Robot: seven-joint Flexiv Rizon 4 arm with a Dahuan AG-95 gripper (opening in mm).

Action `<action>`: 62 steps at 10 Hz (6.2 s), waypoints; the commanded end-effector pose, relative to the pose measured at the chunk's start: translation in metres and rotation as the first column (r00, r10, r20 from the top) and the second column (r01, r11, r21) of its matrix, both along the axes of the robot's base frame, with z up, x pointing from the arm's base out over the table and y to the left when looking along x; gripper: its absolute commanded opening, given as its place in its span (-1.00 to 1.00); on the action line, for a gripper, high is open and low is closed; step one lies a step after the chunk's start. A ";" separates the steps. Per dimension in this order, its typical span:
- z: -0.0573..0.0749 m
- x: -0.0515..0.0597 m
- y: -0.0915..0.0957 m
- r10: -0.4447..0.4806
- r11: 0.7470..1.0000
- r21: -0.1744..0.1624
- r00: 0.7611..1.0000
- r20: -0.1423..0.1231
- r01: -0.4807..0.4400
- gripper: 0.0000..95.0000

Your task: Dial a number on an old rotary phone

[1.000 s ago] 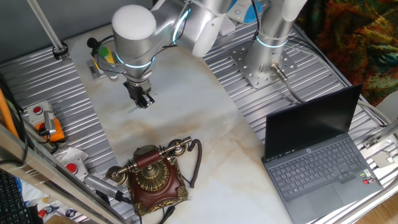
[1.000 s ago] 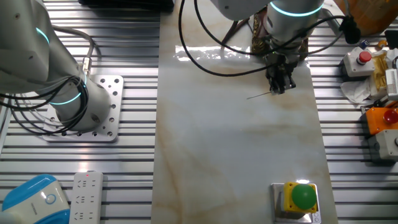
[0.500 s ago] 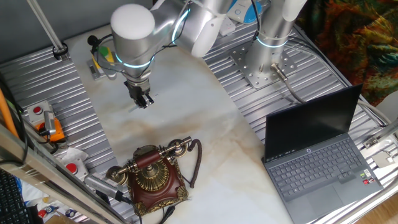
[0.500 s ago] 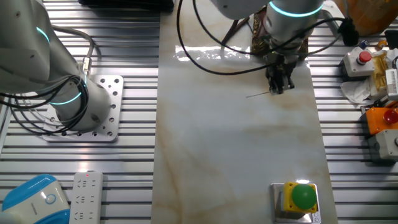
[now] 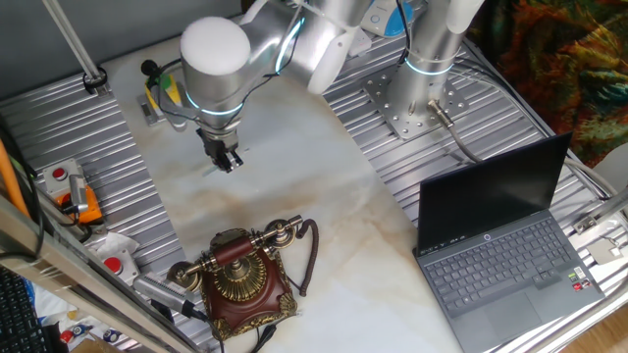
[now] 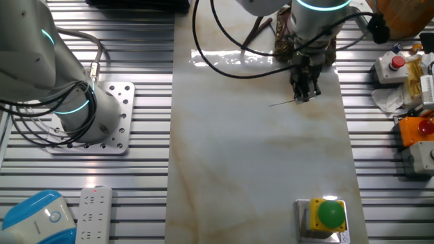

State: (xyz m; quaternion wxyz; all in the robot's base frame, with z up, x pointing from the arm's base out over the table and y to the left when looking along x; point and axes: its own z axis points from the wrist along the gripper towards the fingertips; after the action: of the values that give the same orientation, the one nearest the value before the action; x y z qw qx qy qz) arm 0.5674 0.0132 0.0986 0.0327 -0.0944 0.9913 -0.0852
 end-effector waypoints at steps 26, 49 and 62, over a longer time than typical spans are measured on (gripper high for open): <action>0.072 -0.026 0.024 0.747 0.660 0.160 0.663 -0.046 -0.734 -1.00; 0.053 0.012 0.068 0.937 0.327 0.133 0.302 -0.177 -0.936 -1.00; 0.038 0.017 0.074 0.925 0.362 0.087 0.347 -0.153 -0.928 -1.00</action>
State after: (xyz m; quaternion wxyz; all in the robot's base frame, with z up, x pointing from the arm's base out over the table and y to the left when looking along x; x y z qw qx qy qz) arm 0.5828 0.0859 0.1369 -0.0138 -0.6468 0.7607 -0.0528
